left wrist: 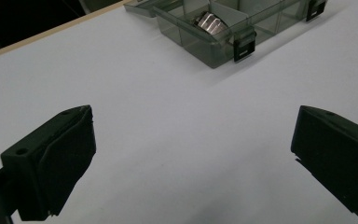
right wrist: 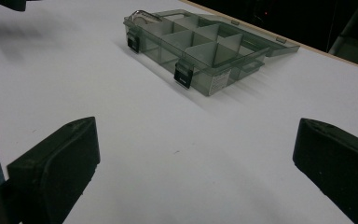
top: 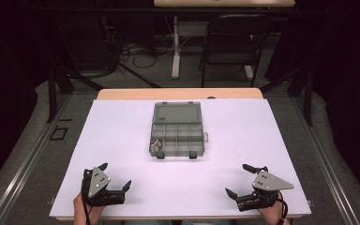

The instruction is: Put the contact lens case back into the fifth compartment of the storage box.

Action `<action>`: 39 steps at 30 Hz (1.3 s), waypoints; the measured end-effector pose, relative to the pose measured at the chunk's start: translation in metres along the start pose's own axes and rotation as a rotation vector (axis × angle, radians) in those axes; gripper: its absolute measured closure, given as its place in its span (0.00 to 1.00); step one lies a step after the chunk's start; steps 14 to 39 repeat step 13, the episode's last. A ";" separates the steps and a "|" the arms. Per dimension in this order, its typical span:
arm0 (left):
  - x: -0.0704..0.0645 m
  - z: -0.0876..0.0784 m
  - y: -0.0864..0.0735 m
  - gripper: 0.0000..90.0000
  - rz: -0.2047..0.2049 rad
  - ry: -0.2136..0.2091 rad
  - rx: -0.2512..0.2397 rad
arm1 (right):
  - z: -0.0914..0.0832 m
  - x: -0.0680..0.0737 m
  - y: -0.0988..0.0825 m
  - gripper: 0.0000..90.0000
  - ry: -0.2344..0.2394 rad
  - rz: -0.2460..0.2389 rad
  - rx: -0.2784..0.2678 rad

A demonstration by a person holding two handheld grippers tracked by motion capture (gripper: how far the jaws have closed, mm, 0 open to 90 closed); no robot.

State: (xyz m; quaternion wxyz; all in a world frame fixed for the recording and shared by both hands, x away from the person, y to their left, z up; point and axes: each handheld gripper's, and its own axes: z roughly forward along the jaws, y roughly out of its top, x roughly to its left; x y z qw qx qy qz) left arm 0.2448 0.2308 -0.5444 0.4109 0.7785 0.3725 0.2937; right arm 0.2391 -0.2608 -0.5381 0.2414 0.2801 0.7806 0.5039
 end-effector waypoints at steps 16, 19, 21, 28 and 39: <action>0.003 -0.002 -0.006 0.00 -0.023 -0.011 -0.004 | 0.002 0.000 -0.001 0.00 0.004 0.001 0.008; 0.003 -0.002 -0.006 0.00 -0.023 -0.011 -0.004 | 0.002 0.000 -0.001 0.00 0.004 0.001 0.008; 0.003 -0.002 -0.006 0.00 -0.023 -0.011 -0.004 | 0.002 0.000 -0.001 0.00 0.004 0.001 0.008; 0.003 -0.002 -0.006 0.00 -0.023 -0.011 -0.004 | 0.002 0.000 -0.001 0.00 0.004 0.001 0.008; 0.003 -0.002 -0.006 0.00 -0.023 -0.011 -0.004 | 0.002 0.000 -0.001 0.00 0.004 0.001 0.008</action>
